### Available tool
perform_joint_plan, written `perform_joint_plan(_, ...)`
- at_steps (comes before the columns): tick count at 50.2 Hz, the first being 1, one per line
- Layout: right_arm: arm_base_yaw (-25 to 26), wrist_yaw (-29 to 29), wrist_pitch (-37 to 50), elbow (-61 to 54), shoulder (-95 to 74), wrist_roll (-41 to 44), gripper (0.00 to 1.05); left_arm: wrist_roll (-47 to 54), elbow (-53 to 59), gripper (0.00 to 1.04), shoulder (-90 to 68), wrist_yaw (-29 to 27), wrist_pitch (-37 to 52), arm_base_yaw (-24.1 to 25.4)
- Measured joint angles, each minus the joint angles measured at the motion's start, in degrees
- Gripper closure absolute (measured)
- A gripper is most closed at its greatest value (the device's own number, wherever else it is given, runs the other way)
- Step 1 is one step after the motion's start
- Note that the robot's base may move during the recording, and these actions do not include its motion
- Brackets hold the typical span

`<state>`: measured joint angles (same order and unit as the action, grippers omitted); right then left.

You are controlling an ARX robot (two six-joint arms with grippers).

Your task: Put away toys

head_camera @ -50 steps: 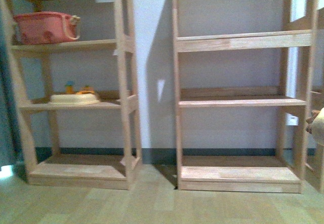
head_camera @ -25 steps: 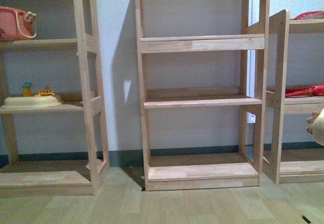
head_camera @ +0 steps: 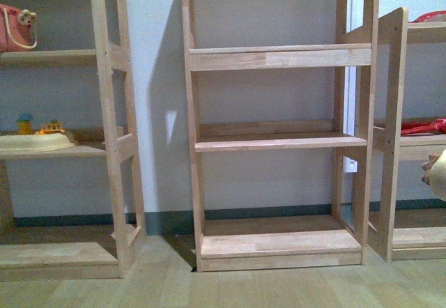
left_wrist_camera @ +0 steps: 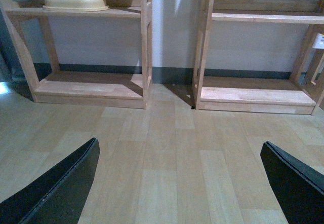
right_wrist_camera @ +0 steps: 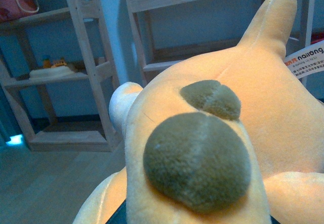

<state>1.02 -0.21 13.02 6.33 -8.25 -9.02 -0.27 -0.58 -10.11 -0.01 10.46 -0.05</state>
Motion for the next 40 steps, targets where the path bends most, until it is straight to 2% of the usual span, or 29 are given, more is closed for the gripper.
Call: perform_joint_plan(40, -0.02, 0.22, 0.00, 0.00, 0.00, 0.00, 0.87, 0.00, 0.00, 0.06, -0.02, 0.00, 0.00, 0.00)
